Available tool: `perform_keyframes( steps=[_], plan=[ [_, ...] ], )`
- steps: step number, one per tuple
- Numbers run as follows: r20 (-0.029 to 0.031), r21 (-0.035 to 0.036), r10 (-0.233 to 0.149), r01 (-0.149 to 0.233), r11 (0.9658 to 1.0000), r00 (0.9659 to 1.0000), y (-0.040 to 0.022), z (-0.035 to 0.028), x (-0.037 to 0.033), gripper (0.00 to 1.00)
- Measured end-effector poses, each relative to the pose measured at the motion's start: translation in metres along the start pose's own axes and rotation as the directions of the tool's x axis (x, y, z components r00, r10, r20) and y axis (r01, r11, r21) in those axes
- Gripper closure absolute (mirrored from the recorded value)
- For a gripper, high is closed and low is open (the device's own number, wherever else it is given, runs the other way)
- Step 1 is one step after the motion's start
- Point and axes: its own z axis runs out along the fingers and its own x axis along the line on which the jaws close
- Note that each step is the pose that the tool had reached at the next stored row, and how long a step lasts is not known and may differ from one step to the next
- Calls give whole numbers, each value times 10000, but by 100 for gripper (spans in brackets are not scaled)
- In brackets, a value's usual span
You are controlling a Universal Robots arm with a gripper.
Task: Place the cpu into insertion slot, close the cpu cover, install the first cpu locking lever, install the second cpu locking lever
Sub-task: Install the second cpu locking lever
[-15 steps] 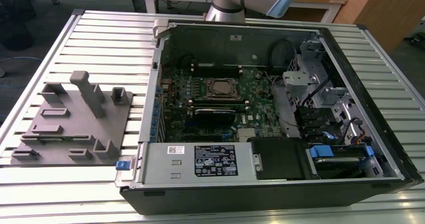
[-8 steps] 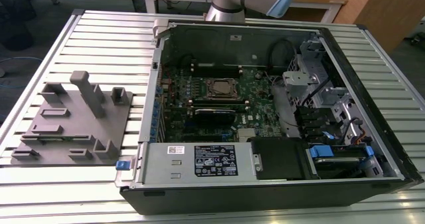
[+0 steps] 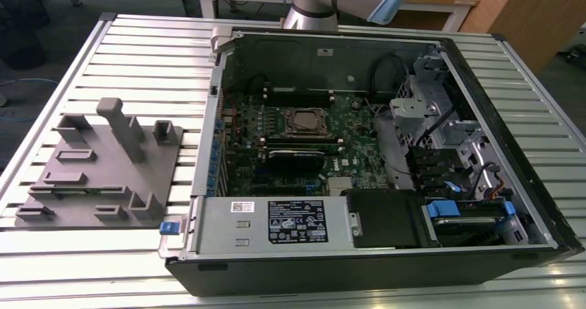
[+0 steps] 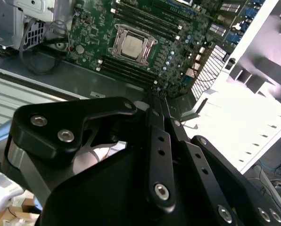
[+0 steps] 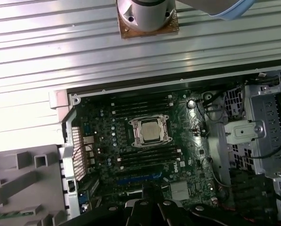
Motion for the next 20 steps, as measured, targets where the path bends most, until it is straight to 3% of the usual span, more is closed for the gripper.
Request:
perform_keyframes(
  steps=[5,11,20],
  plan=[
    [2,5,-1,1,10000,10000,-4,91,2,89],
    [3,18,-1,1,10000,10000,-6,118,2,89],
    [3,17,0,0,10000,10000,-14,282,6,89]
  ],
)
